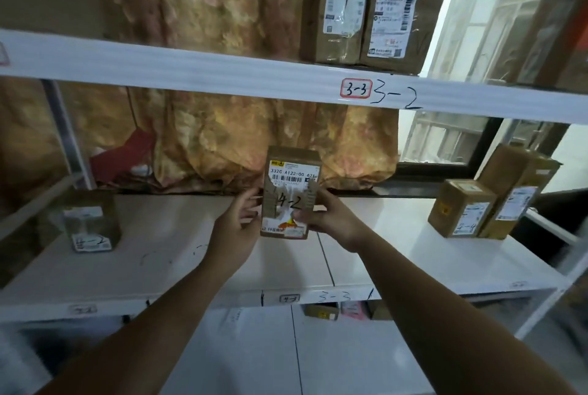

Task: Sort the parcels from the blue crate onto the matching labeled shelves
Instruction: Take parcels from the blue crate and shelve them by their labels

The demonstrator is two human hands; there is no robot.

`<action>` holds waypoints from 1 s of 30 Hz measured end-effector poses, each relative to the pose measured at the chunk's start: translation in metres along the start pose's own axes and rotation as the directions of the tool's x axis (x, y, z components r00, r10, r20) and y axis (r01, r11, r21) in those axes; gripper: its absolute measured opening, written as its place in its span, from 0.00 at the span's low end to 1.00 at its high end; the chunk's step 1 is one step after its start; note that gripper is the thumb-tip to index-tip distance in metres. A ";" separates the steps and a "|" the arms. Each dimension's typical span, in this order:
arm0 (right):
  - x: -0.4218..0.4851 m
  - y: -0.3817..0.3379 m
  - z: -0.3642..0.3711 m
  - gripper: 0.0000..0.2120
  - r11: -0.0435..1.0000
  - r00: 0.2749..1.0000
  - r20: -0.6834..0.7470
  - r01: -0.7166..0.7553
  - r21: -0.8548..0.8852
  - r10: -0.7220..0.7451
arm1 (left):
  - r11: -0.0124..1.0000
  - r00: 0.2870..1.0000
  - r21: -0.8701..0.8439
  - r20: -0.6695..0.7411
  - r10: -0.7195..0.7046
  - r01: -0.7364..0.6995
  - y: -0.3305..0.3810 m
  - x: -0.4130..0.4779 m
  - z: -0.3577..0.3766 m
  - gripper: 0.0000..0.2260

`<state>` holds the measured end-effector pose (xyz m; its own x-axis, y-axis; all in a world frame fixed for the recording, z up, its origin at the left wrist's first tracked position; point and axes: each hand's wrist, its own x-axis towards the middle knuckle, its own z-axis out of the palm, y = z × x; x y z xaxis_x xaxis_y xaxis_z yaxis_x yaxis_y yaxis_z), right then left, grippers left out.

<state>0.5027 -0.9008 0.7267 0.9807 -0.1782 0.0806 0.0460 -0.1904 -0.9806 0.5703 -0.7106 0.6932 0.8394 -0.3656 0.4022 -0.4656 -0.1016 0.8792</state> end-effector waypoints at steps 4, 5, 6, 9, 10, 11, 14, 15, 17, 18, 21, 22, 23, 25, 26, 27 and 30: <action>0.025 0.023 0.007 0.30 0.995 0.998 -0.007 -0.059 -0.079 0.059 | 0.994 0.994 -0.004 -0.009 -0.108 0.108 -0.021 0.002 0.006 0.19; 0.031 0.029 0.009 0.30 0.993 0.998 -0.004 -0.064 -0.101 0.064 | 0.992 0.991 0.001 -0.017 -0.130 0.130 -0.027 0.003 0.007 0.19; 0.039 0.034 0.012 0.30 0.990 0.997 0.002 -0.075 -0.123 0.076 | 0.987 0.986 0.013 -0.034 -0.161 0.162 -0.034 0.004 0.007 0.19; 0.068 0.054 0.024 0.29 0.974 0.994 0.028 -0.097 -0.205 0.105 | 0.954 0.951 0.060 -0.118 -0.286 0.294 -0.055 0.003 0.004 0.21; 0.076 0.060 0.029 0.29 0.967 0.993 0.043 -0.099 -0.234 0.112 | 0.940 0.936 0.070 -0.141 -0.322 0.333 -0.061 0.001 0.000 0.22; 0.087 0.065 0.037 0.28 0.961 0.990 0.074 -0.100 -0.257 0.122 | 0.930 0.925 0.083 -0.164 -0.342 0.358 -0.067 -0.001 -0.004 0.22; 0.115 0.080 0.066 0.28 0.949 0.972 0.178 -0.095 -0.301 0.154 | 0.897 0.890 0.113 -0.231 -0.394 0.427 -0.080 -0.006 -0.023 0.22; 0.122 0.084 0.076 0.28 0.946 0.966 0.200 -0.095 -0.310 0.162 | 0.891 0.878 0.099 -0.251 -0.408 0.442 -0.083 -0.007 -0.030 0.22; 0.134 0.094 0.104 0.28 0.946 0.955 0.248 -0.082 -0.315 0.165 | 0.889 0.859 0.056 -0.293 -0.420 0.454 -0.088 -0.011 -0.047 0.21; 0.139 0.098 0.119 0.28 0.948 0.949 0.272 -0.067 -0.311 0.157 | 0.890 0.851 0.016 -0.304 -0.429 0.455 -0.092 -0.015 -0.056 0.22; 0.144 0.110 0.157 0.28 0.968 0.937 0.325 -0.047 -0.248 0.129 | 0.903 0.841 -0.021 -0.356 -0.409 0.430 -0.108 -0.028 -0.080 0.25; 0.145 0.112 0.168 0.29 0.969 0.935 0.335 -0.037 -0.245 0.120 | 0.899 0.836 0.016 -0.377 -0.400 0.437 -0.114 -0.030 -0.088 0.24; 0.147 0.113 0.180 0.32 0.970 0.932 0.346 -0.024 -0.244 0.110 | 0.902 0.834 0.002 -0.383 -0.398 0.432 -0.119 -0.031 -0.096 0.23; 0.153 0.113 0.199 0.37 0.980 0.933 0.342 -0.041 -0.195 0.107 | 0.906 0.841 -0.039 -0.355 -0.408 0.423 -0.128 -0.026 -0.112 0.22; 0.158 0.112 0.209 0.37 0.985 0.941 0.320 -0.056 -0.164 0.107 | 0.894 0.846 -0.024 -0.315 -0.431 0.447 -0.130 -0.022 -0.122 0.21; 0.162 0.109 0.218 0.36 0.988 0.951 0.288 -0.073 -0.139 0.111 | 0.881 0.843 -0.022 -0.280 -0.460 0.473 -0.133 -0.017 -0.131 0.20; 0.180 0.101 0.239 0.31 0.986 0.973 0.195 -0.096 -0.137 0.122 | 0.832 0.828 0.126 -0.257 -0.498 0.540 -0.148 -0.003 -0.162 0.22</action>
<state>0.7292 -0.7212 0.5993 0.9971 -0.0088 -0.0760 -0.0751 -0.3029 -0.9501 0.6820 -0.5446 0.6029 0.9991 -0.0141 -0.0394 0.0305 -0.3987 0.9166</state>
